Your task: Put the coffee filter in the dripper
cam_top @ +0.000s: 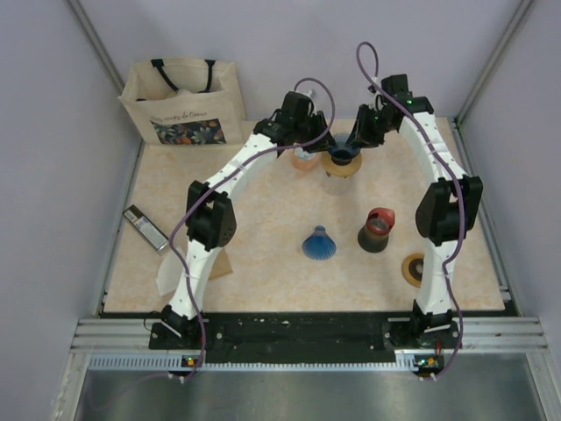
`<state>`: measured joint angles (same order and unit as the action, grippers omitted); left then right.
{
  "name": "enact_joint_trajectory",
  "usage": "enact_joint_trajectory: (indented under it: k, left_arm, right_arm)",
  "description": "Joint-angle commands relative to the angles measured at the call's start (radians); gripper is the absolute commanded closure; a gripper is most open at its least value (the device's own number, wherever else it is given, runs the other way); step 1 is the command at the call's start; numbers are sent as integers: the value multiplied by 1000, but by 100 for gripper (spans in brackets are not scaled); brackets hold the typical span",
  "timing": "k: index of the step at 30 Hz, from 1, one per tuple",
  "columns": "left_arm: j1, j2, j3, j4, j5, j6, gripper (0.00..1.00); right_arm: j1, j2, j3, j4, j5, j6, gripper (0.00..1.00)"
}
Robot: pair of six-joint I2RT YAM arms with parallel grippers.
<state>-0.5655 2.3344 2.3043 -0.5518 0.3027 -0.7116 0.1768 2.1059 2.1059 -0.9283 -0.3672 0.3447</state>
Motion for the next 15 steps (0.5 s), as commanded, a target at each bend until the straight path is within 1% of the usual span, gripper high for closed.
enact_joint_trajectory:
  k: [1, 4, 5, 6, 7, 8, 9, 10, 11, 12, 15]
  left_arm:
    - [0, -76, 32, 16, 29, -11, 59]
    - [7, -81, 62, 1, 30, -8, 46]
    - [12, -86, 75, 1, 32, -8, 41]
    - [15, -95, 79, 3, 35, -6, 29]
    - [16, -107, 83, 6, 38, -5, 19]
    - [16, -119, 83, 4, 38, 0, 4]
    - [18, -138, 81, 3, 38, 6, 1]
    - [19, -156, 81, -3, 35, 18, 1]
    - [19, -179, 80, -19, 27, 30, 1]
    - [18, -203, 72, -33, 6, 40, 1]
    - [18, -306, -18, -33, -34, 73, 1]
  right_arm:
    - [16, -3, 83, 5, 7, 31, 68]
    - [16, -9, 97, 6, 11, 50, 61]
    - [18, -12, 101, 8, 16, 53, 57]
    - [18, -18, 104, 6, 20, 57, 53]
    - [18, -26, 106, 8, 28, 57, 48]
    - [16, -32, 108, 5, 40, 57, 39]
    - [16, -44, 108, 8, 54, 57, 29]
    - [16, -55, 109, 8, 69, 56, 20]
    - [16, -69, 112, 8, 83, 56, 6]
    - [15, -81, 114, 6, 96, 56, 1]
    - [12, -130, 121, 8, 116, 54, 1]
